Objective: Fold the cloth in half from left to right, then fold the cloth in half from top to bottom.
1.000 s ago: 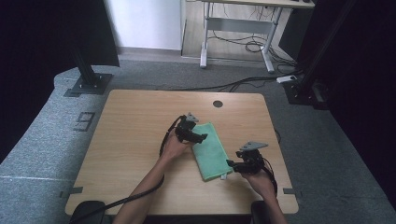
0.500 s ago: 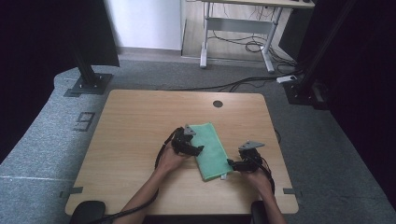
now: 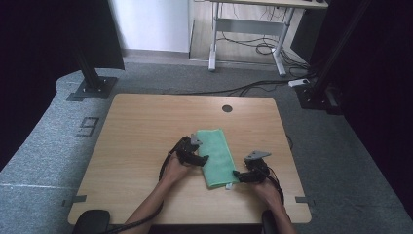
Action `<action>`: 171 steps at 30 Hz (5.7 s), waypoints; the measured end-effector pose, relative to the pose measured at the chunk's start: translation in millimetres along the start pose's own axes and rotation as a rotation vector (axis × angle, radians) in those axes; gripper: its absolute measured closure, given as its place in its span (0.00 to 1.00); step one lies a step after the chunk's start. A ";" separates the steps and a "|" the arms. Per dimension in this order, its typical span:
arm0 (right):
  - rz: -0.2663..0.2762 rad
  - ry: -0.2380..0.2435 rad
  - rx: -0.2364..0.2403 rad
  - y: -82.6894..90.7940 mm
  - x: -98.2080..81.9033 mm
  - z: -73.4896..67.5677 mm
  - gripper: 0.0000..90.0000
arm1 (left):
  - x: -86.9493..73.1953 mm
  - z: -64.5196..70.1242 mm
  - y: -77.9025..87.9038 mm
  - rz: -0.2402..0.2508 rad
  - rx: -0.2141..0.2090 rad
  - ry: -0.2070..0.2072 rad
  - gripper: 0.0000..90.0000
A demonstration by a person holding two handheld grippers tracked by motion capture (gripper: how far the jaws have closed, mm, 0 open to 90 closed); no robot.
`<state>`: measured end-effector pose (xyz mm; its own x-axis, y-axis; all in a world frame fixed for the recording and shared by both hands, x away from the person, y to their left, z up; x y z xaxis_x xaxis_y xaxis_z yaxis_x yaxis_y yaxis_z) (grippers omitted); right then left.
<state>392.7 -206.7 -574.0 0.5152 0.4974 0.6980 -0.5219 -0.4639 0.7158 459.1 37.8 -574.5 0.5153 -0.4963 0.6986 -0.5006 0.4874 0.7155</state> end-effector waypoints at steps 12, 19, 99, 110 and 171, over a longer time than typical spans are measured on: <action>0.001 0.079 0.044 -12.6 15.4 -33.9 0.30 | -15.3 -27.0 17.0 -0.018 0.035 0.040 0.16; 0.005 0.109 0.065 -20.8 24.5 -51.1 0.30 | -24.0 -37.6 25.7 -0.023 0.044 0.056 0.16; 0.025 -0.035 -0.044 -2.0 -13.5 -1.0 0.00 | -125.2 -59.4 116.3 -0.053 0.066 0.126 0.00; 0.025 -0.035 -0.043 -2.0 -13.5 -0.9 0.00 | -124.3 -59.6 115.4 -0.052 0.071 0.134 0.00; 0.043 0.018 0.081 -48.2 88.9 -3.9 0.42 | -12.5 -93.3 72.3 -0.002 0.004 0.086 0.39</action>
<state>461.1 -137.3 -546.5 0.4807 0.4884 0.7283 -0.4863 -0.5427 0.6849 481.4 146.3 -531.8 0.5740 -0.4338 0.6945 -0.5019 0.4838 0.7169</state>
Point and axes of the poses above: each handheld gripper's, and its own axes: y roughly backward along the jaws, x roughly out of its top, z roughly to its right, the point moved 4 cm from there along -y, roughly forward along the jaws, and after that the axes turned 3 degrees about y, right-handed, at the moved point
